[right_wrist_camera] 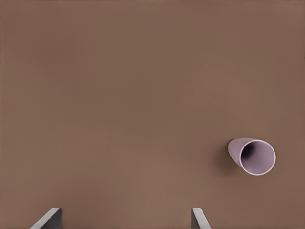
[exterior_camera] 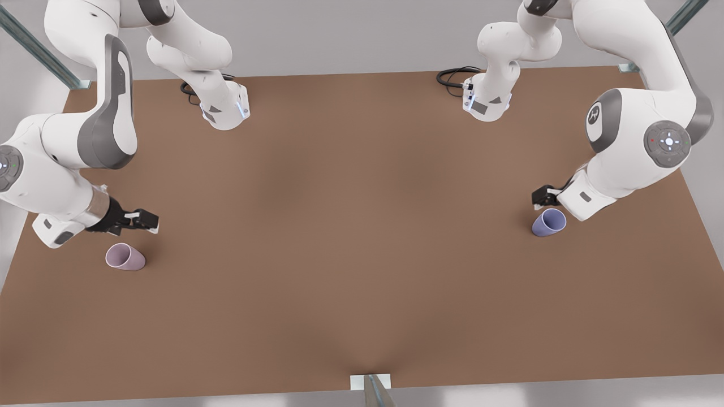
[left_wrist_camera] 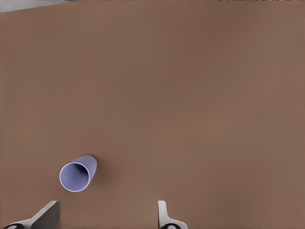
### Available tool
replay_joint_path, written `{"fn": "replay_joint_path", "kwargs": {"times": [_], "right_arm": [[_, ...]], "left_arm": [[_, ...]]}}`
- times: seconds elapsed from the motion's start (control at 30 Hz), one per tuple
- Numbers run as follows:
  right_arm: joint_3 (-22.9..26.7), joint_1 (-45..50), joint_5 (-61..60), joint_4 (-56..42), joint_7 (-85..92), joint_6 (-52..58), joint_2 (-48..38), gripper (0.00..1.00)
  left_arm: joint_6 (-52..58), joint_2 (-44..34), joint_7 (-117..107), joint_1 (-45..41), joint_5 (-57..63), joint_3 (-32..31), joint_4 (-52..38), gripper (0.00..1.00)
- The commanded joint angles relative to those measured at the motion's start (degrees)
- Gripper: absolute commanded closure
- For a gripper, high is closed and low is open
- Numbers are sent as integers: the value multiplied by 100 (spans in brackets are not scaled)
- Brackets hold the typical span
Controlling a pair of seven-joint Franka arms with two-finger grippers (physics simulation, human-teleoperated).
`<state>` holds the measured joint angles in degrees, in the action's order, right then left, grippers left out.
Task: Stack the cups, with the pink cup at the bottom and the purple cup at the top
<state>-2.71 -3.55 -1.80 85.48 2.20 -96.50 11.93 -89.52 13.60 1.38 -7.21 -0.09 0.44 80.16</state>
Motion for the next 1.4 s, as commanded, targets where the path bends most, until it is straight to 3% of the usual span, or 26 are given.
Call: {"fn": "replay_joint_path", "kwargs": {"times": [0.0, 0.17, 0.3, 0.6, 1.1, 1.13, 1.17, 1.27, 1.37], "right_arm": [[-1, 12, -5, -13, 97, -229, 2, 0], [43, -14, 39, 39, 176, -396, 169, 0], [52, -673, 66, 461, 817, -1064, 529, 0], [43, -2106, 83, 356, 3208, -2620, 1883, 0], [43, -2334, 110, 945, 3691, -3165, 2287, 0], [43, -2326, 110, 953, 3691, -3165, 2323, 16], [43, -2291, 118, 953, 3691, -3156, 2331, 40], [43, -2255, 136, 909, 3691, -3156, 2419, 57], [25, -2255, 136, 909, 3700, -3138, 2454, 65]], "left_arm": [[-180, -7, 29, 0, 18, 0, 8, 0], [-215, 11, 56, 0, 36, 70, 263, 0], [-207, 28, 56, 9, 36, 79, 316, 0], [-5, 55, 126, 44, 36, 79, 281, 0], [39, 63, 152, 44, 27, 79, 263, 0], [39, 63, 152, 44, 27, 79, 263, 0], [40, 63, 152, 44, 27, 79, 254, 0], [48, 81, 161, 44, 36, 79, 263, 0], [48, 72, 161, 44, 36, 79, 254, 0]]}}
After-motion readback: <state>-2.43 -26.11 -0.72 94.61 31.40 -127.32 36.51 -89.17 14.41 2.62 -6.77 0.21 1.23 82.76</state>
